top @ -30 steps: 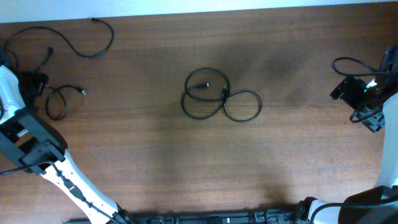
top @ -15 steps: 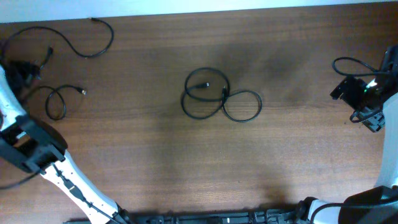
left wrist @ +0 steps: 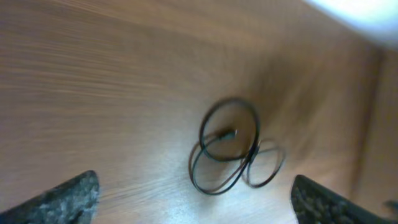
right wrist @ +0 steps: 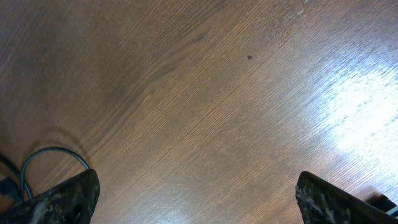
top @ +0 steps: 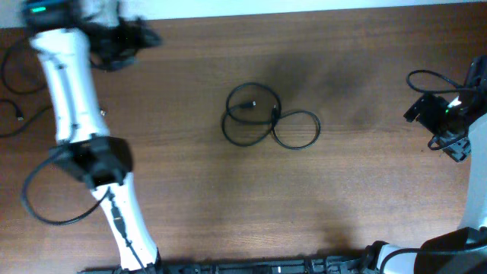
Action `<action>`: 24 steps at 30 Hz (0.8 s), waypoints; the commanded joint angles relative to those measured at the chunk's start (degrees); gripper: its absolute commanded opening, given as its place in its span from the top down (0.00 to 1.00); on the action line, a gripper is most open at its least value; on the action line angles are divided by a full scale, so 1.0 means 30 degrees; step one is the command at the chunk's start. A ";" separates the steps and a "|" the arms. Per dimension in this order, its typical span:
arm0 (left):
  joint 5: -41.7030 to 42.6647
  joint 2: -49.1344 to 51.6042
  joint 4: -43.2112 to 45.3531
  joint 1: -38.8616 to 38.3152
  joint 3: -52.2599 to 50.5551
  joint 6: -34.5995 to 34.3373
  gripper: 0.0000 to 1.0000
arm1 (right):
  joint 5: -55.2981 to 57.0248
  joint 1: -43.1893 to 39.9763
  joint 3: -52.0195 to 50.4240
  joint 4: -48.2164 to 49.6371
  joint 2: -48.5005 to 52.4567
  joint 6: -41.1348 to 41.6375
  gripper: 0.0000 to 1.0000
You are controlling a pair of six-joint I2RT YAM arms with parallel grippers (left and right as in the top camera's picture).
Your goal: Untangle cables
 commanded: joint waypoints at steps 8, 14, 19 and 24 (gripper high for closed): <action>-0.6178 0.2455 -0.0444 -0.9369 0.0044 0.1727 0.13 | 0.0240 -0.0073 0.0219 0.0051 0.0000 -0.0138 0.02; -0.6462 0.4444 -0.1042 -1.2393 0.0044 0.6448 0.01 | 0.0248 -0.0073 0.0219 0.0051 0.0000 -0.0138 0.02; -0.6557 0.5064 -0.0947 -1.3457 0.0044 0.5778 0.04 | 0.0248 -0.0073 0.0219 0.0051 0.0000 -0.0138 0.02; -0.8313 0.5923 -0.0590 -1.3821 0.0044 0.3548 0.12 | 0.0248 -0.0073 0.0219 0.0051 0.0000 -0.0138 0.02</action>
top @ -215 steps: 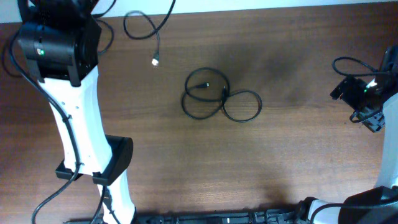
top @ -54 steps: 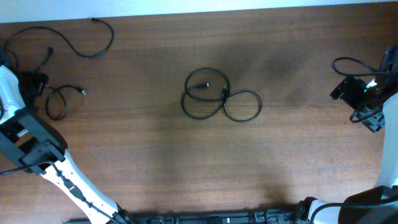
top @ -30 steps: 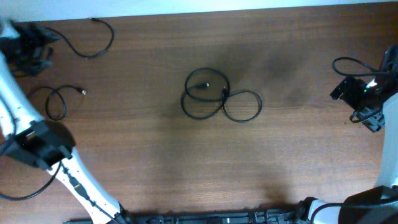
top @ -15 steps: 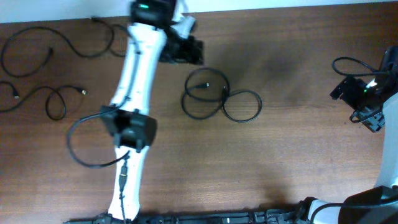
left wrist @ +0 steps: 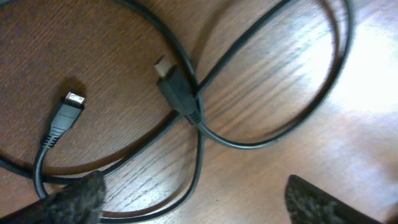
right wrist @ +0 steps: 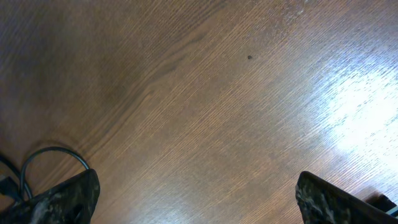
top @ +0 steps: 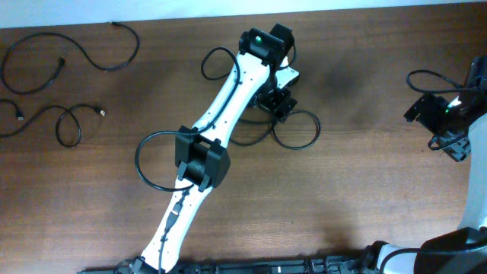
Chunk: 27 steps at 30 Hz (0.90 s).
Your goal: Untangle cables
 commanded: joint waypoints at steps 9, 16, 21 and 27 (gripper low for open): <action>-0.0386 0.2994 0.0415 -0.1027 0.0044 -0.1865 0.11 | 0.0240 -0.0073 0.0219 0.0051 0.0000 -0.0138 0.02; -0.3162 0.3009 0.1967 -0.1785 0.0044 -0.3548 0.27 | 0.0248 -0.0073 0.0219 0.0051 0.0000 -0.0138 0.02; -0.3330 0.3126 0.1836 -0.1902 0.0036 -0.3548 0.41 | 0.0240 -0.0073 0.0219 0.0051 0.0000 -0.0138 0.02; -0.4517 0.3519 0.1209 -0.1931 0.0015 -0.4116 0.45 | 0.0248 -0.0073 0.0219 0.0051 0.0000 -0.0138 0.02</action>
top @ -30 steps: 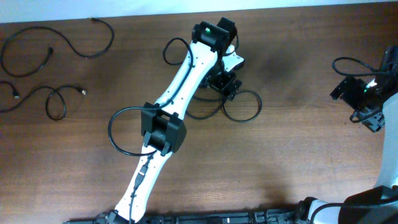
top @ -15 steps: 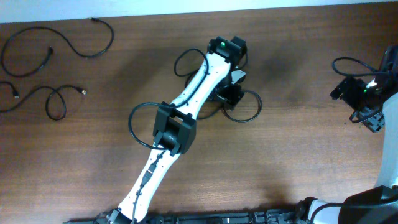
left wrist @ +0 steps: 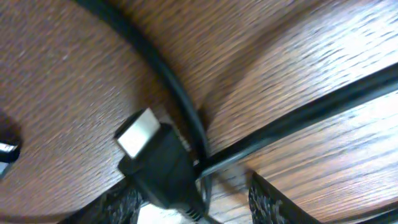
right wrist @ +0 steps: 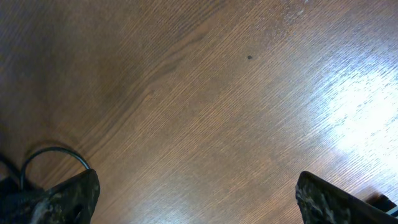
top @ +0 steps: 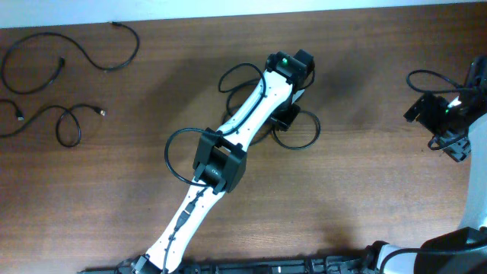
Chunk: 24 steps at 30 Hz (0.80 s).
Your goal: Untangle cables
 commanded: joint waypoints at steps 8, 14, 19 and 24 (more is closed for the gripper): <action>-0.0750 0.1392 -0.0452 -0.0073 0.0117 -0.0408 0.97 | 0.0248 -0.0073 0.0219 0.0051 0.0000 -0.0138 0.02; -0.0729 0.1392 -0.2004 0.0415 0.3483 -0.0663 1.00 | 0.0248 -0.0073 0.0219 0.0058 0.0000 -0.0138 0.02; -0.0678 0.0546 -0.1996 0.0998 0.7140 -0.1129 1.00 | 0.0240 -0.0073 0.0219 0.0051 0.0000 -0.0138 0.01; -0.0692 -0.2645 -0.1996 0.2718 0.7497 -0.1122 1.00 | 0.0248 -0.0073 0.0219 0.0051 0.0000 -0.0138 0.02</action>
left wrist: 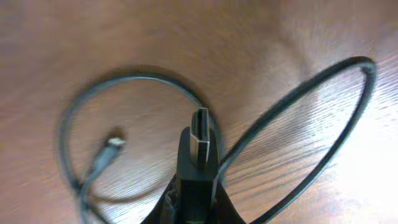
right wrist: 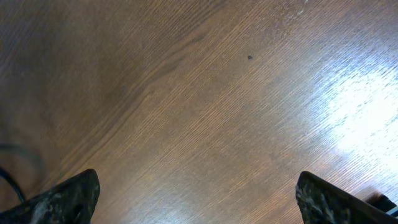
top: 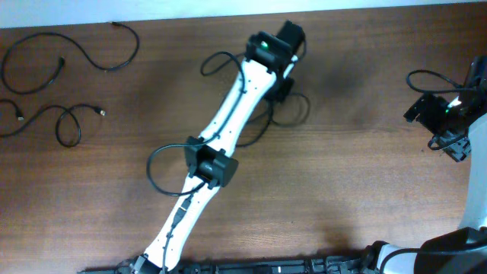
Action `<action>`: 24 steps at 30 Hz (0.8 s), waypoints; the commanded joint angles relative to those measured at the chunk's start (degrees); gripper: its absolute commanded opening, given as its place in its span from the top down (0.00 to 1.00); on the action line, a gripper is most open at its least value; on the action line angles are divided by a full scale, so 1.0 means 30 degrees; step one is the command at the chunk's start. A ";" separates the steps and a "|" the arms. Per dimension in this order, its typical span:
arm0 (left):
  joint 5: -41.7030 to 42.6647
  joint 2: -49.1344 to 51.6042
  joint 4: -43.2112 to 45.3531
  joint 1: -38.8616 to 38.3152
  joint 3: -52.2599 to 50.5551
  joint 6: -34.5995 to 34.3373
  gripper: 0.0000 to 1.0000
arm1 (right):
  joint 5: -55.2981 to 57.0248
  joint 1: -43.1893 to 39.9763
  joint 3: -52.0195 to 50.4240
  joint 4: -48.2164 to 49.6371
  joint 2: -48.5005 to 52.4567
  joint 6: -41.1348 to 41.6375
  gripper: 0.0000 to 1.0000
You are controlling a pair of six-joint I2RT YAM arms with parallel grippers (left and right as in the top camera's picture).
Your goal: Untangle cables
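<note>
A black cable [left wrist: 311, 118] lies in loose loops on the brown table [top: 365, 175]. My left gripper [left wrist: 198, 194] is shut on its flat metal-tipped plug [left wrist: 199, 146], held above the wood. The cable's other, smaller connector [left wrist: 111, 144] hangs blurred inside the left loop. In the overhead view the left gripper [top: 282, 82] is at the far middle of the table, with the loops [top: 295, 108] just in front of it. My right gripper [right wrist: 198, 202] is open over bare wood at the far right [top: 447, 131], well away from the cable.
Several other thin black cables [top: 34, 74] lie spread at the far left of the table [top: 72, 125]. The left arm [top: 228, 122] stretches diagonally across the middle. A dark cable end [right wrist: 7, 177] shows at the lower left of the right wrist view.
My left gripper, then low with its fingers on both sides of the plug, is now shut on it and higher, nearer the far edge. The loops have shifted that way. The right arm is unmoved.
The left arm was first at the far left, gripper open, the coil lying untouched in the middle. Then it stood open over the coil, then close down around the plug. Now it holds the plug raised, with the loops drawn out.
</note>
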 commanded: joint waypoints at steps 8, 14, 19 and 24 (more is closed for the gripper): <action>0.0219 -0.4612 -0.0029 0.3803 0.0393 -0.0532 1.00 | 0.0248 -0.0073 0.0219 0.0051 0.0000 -0.0138 0.02; 0.2368 -0.4532 -0.0022 0.3038 -0.3002 -0.0525 1.00 | 0.0248 -0.0073 0.0219 0.0051 0.0000 -0.0138 0.02; 0.2368 -0.4524 0.1654 0.1741 -0.8517 -0.0525 1.00 | 0.0240 -0.0073 0.0219 0.0051 0.0000 -0.0138 0.02; 0.2368 -0.4524 0.5326 0.0845 -1.2655 -0.0532 0.99 | 0.0240 -0.0073 0.0219 0.0051 0.0000 -0.0138 0.02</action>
